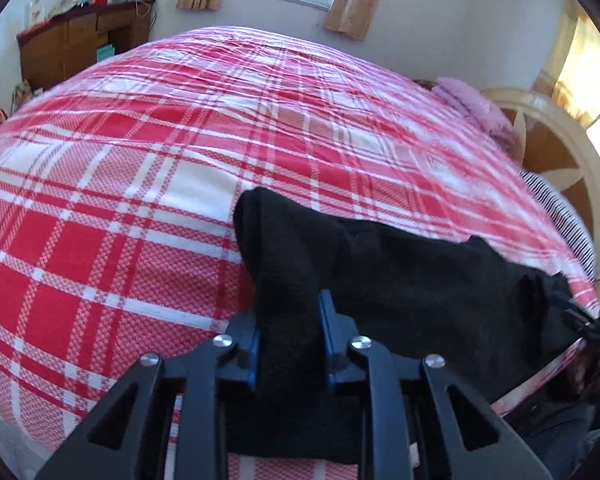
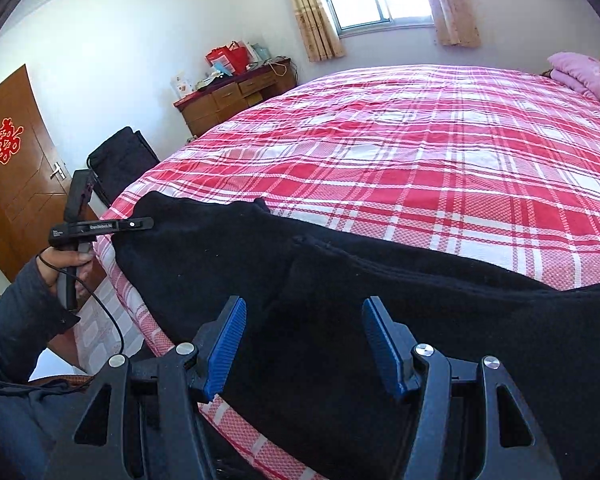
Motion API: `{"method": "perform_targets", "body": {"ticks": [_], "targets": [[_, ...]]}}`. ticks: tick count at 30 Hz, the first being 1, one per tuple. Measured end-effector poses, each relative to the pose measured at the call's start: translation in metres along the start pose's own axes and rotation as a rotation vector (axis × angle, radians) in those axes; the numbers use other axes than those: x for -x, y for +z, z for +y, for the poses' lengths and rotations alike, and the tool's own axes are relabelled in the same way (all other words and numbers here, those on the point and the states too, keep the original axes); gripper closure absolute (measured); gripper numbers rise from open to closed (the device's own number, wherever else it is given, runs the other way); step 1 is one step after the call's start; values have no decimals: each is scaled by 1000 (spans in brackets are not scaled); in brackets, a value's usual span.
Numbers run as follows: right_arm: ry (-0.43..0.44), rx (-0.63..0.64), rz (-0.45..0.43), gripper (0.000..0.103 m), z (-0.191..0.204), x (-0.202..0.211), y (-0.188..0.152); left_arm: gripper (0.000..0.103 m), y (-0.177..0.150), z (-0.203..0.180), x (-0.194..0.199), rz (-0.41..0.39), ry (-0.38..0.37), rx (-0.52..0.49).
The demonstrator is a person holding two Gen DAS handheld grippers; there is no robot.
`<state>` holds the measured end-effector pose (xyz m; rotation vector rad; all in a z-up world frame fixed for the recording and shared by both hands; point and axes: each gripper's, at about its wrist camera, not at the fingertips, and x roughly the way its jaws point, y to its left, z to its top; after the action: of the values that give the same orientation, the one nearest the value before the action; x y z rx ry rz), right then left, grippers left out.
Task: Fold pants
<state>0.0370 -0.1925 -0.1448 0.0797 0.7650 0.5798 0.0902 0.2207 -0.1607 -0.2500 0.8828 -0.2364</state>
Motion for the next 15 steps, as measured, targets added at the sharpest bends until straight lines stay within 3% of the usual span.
{"method": "perform_targets", "body": {"ticks": [5,10,15], "targets": [[-39,1,-14,41,-4,8,3,80,9,-5,23,-52,-160,78],[-194,-34,75,41,-20,3,3,80,16,-38,42,-84,-313,80],[-194,-88,91,41,-37,12,2,80,21,-91,59,-93,-449,20]]}}
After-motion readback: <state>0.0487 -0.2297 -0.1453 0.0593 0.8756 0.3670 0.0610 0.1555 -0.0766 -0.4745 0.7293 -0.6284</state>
